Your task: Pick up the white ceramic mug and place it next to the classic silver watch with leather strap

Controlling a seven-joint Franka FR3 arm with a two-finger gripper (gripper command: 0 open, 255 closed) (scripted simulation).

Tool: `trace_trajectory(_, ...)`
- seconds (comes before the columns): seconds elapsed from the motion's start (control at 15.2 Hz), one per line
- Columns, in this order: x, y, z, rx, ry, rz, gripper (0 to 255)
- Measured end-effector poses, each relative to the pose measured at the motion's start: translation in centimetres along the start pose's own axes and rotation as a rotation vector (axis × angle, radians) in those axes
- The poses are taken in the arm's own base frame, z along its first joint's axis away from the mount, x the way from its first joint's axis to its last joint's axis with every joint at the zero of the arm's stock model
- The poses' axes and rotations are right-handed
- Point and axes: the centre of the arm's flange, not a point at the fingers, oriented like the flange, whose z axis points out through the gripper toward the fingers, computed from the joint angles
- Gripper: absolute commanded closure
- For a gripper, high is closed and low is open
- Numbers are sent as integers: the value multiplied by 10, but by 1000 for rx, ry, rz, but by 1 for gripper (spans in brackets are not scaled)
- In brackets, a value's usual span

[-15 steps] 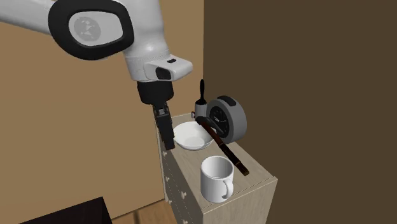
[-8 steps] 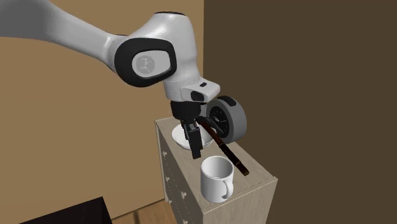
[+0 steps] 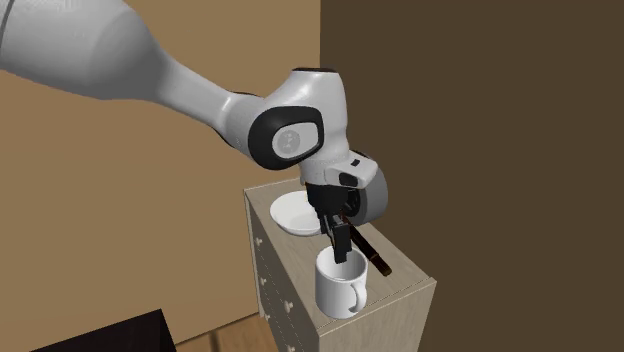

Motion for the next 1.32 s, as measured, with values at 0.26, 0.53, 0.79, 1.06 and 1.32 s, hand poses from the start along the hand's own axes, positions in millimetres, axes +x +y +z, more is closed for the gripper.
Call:
trace_trajectory(0.26,2,-2,20,0,0,1,0)
trace_trajectory(0.53,2,-2,34,0,0,1,0)
trace_trajectory(0.79,2,-2,35,0,1,1,0)
trace_trajectory(1.06,2,-2,35,0,1,1,255)
trace_trajectory(1.32,2,-2,35,0,0,1,255)
